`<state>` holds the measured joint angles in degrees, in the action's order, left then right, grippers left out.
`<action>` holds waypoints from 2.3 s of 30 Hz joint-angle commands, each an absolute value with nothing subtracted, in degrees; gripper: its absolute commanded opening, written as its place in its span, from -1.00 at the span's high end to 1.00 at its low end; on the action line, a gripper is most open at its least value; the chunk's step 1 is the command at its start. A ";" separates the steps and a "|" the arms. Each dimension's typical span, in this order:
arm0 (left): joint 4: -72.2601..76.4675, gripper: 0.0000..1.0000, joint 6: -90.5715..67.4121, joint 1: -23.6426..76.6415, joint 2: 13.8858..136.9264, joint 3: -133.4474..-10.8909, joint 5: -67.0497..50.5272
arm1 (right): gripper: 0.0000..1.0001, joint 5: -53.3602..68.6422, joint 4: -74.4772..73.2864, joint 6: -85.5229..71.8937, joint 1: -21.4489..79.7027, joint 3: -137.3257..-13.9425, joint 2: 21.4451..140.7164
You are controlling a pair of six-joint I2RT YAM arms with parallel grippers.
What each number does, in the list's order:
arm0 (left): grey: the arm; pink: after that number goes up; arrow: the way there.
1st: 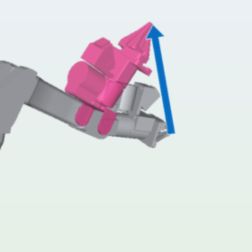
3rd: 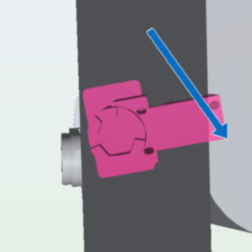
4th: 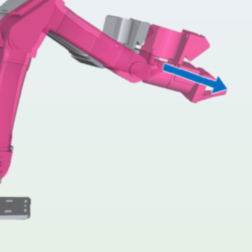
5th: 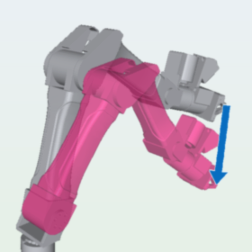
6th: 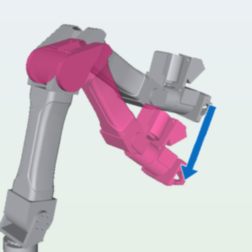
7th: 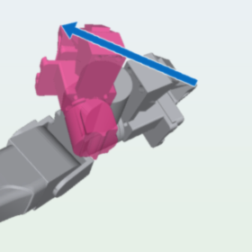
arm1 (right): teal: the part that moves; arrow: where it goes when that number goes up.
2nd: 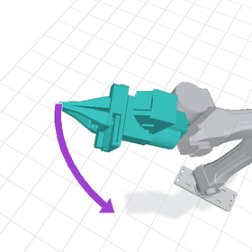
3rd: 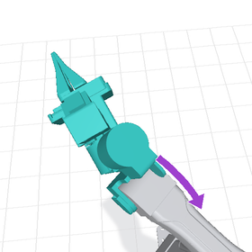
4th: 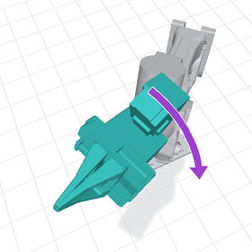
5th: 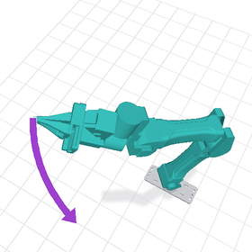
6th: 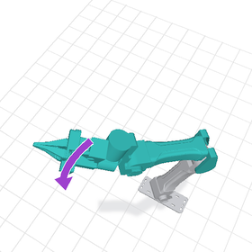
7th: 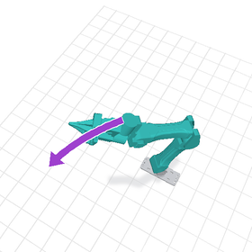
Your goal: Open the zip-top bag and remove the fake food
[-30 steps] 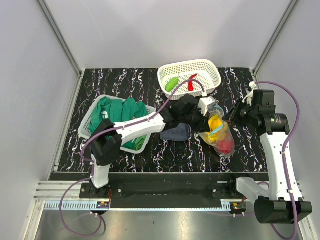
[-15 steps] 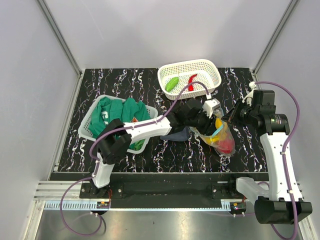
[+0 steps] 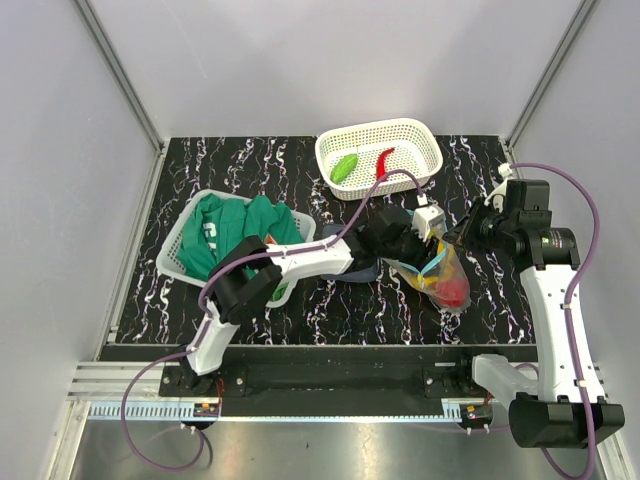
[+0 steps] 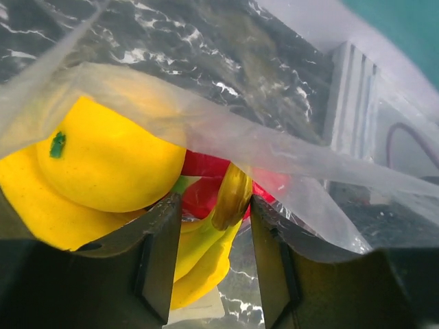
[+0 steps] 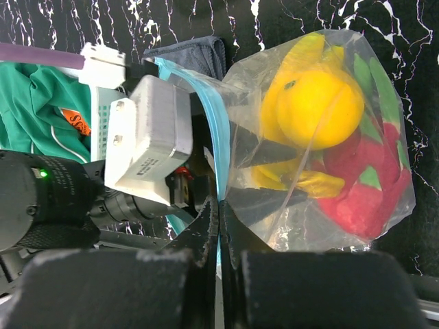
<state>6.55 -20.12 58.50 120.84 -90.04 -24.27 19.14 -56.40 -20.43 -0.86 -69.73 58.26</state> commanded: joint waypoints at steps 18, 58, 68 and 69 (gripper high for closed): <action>10.11 1.00 -17.41 58.27 106.79 -86.04 -20.83 | 1.00 9.76 -56.86 -19.77 -0.88 -68.73 55.11; 45.87 1.00 -79.22 37.72 114.60 -107.40 -45.27 | 1.00 7.29 -56.95 -20.39 -0.97 -69.26 55.99; 21.87 1.00 -54.16 29.71 131.38 -124.44 -34.02 | 1.00 8.35 -57.30 -20.65 -0.88 -69.61 55.20; 23.02 1.00 -52.84 29.01 132.53 -124.37 -31.23 | 1.00 8.44 -57.30 -20.74 -0.88 -69.61 55.20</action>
<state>29.43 -63.13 31.03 126.63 -120.38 -39.38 7.18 -58.33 -20.40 -0.86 -68.38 56.16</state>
